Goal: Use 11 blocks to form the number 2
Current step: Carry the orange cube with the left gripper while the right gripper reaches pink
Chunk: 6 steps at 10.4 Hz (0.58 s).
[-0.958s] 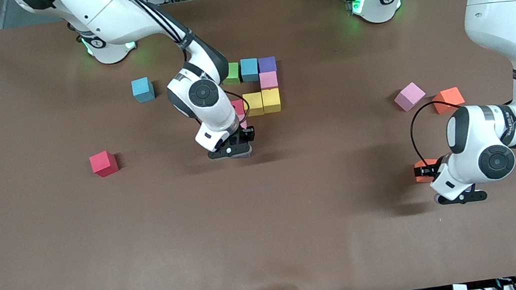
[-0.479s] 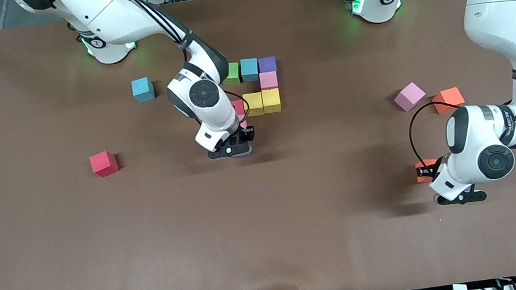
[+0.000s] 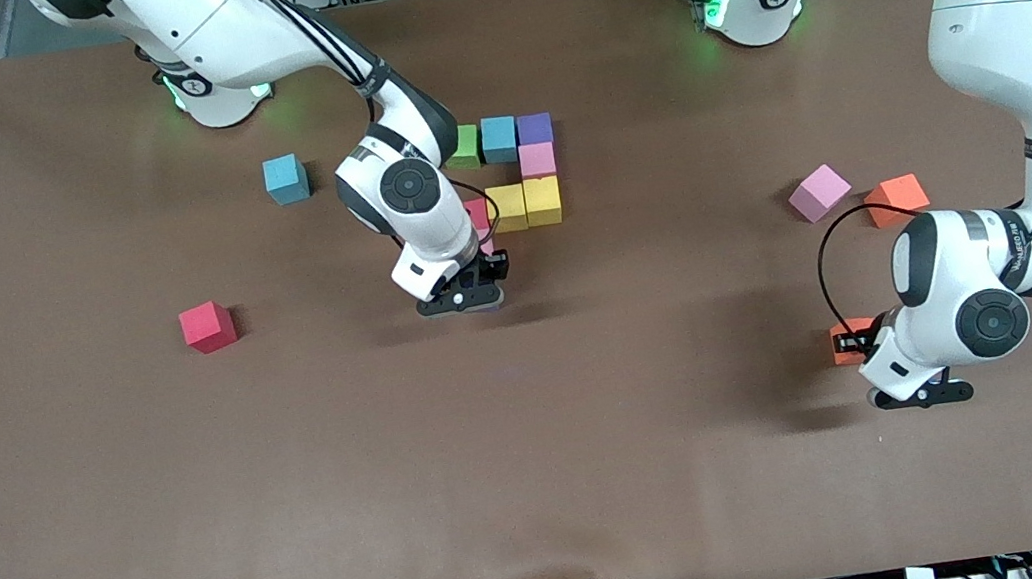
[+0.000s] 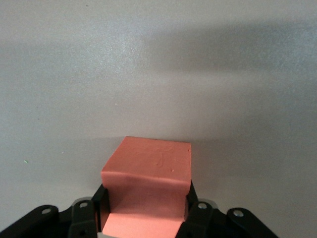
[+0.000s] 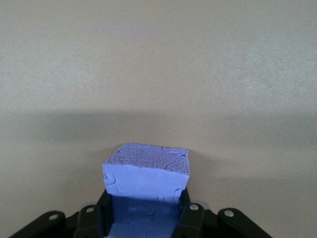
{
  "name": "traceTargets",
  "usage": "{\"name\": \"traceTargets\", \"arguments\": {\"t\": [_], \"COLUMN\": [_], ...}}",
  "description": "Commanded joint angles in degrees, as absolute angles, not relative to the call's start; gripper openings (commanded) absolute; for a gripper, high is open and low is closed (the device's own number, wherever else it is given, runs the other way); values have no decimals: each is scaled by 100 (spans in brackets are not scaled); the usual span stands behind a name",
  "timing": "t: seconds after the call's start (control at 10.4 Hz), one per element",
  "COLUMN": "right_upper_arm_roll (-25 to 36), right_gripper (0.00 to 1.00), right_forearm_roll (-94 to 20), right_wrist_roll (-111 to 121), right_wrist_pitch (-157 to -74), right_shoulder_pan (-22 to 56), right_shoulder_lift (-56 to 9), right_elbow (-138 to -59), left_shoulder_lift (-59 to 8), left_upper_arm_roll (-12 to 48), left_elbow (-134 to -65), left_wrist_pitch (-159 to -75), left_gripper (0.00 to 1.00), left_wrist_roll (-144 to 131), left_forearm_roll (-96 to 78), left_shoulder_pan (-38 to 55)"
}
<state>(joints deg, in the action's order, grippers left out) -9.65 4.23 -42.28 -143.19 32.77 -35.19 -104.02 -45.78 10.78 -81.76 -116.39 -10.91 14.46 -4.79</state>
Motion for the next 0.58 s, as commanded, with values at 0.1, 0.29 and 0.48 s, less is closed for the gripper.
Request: {"name": "traceTargets", "arguments": {"t": [0.1,0.29,0.48], "right_upper_arm_roll": [-905,-905,-905], "right_gripper": [61,83,86], "right_forearm_roll": [475,475,457], "right_wrist_roll": [-4359,-4359,-4359], "right_wrist_pitch": [-14291,-14291,-14291], "right_shoulder_pan": [3357,3357,3357], "right_shoulder_lift": [-3489,-3489,-3481], "right_elbow": [-10415,-10415,-10406], "left_shoulder_lift": [-4465,-4430,-4386], "left_upper_arm_roll": [1230,1388,1633], "left_elbow": [-8183,-8174,-8174], "left_wrist_pitch": [-11681,-11681,-11663], "left_gripper": [43,43,44], "left_wrist_roll": [-1931,-2607,-2969], "left_forearm_roll": [1327,1318,1318], "left_shoulder_pan": [-317,-194,-193]}}
